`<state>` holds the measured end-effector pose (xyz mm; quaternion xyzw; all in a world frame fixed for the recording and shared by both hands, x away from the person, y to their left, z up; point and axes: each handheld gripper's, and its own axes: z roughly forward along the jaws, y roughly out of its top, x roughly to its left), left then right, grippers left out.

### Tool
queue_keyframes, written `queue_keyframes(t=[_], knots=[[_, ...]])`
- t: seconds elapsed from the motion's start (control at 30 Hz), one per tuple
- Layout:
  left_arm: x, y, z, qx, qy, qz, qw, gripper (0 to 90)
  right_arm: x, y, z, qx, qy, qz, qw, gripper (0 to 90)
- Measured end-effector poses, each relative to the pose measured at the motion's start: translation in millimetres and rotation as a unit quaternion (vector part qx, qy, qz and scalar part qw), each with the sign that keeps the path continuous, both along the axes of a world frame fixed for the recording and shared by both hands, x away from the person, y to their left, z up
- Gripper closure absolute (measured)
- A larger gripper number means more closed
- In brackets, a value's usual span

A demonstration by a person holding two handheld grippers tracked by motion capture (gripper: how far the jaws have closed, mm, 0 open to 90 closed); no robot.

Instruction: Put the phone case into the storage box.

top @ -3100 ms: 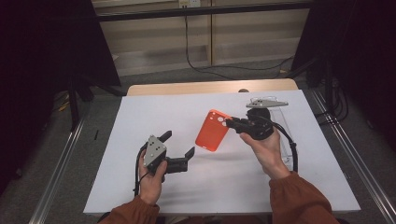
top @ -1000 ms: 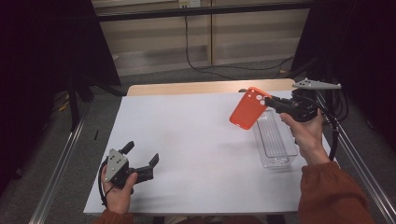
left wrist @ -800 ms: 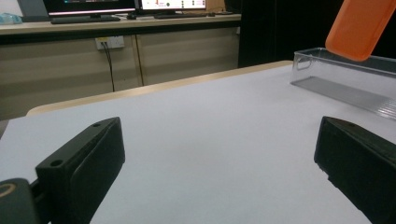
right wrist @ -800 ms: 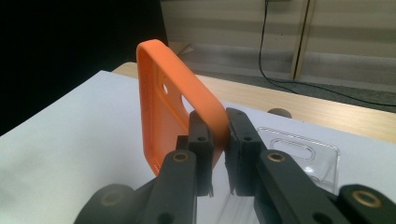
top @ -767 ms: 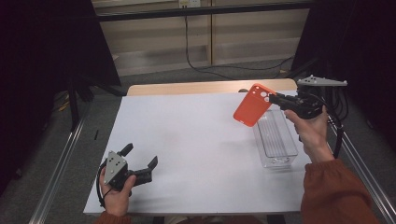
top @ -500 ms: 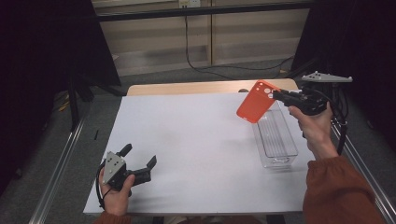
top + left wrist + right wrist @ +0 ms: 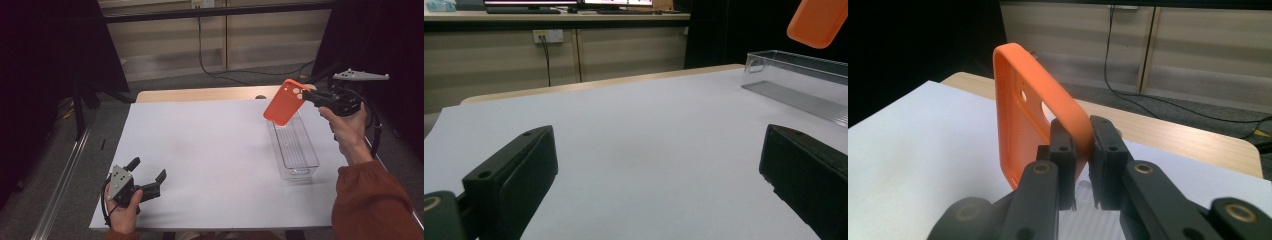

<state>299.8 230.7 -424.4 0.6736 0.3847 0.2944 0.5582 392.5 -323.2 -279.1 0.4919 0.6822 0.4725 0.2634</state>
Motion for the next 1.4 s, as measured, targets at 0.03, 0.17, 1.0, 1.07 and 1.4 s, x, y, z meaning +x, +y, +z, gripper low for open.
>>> queue_keyframes(t=[0.03, 0.17, 1.0, 1.07, 1.4], knots=[[-0.2, -0.3, 0.1, 0.002, -0.003, 0.002, 1.0, 2.2, 1.0, -1.1, -0.3, -0.003, -0.002, 0.002, 1.0, 81.4], [0.6, -0.8, -1.3, 0.012, -0.001, 0.012, 0.9998, 2.8, 4.9, -5.6, -2.4, -0.019, -0.006, -0.002, 0.9998, 81.4], [1.4, -5.1, -1.4, 0.008, 0.001, -0.008, 0.9999, 2.6, 42.7, -19.7, -26.8, -0.094, 0.017, 0.005, 0.9954, 81.5], [1.6, -5.1, -1.4, 0.008, 0.001, -0.008, 0.9999, 2.6, 45.7, -20.9, -27.6, -0.095, 0.015, 0.008, 0.9953, 81.5], [2.1, -4.7, -1.5, 0.006, 0.0, -0.005, 1.0, 2.6, 61.5, -17.1, -36.0, -0.115, 0.011, 0.018, 0.9931, 81.5]])
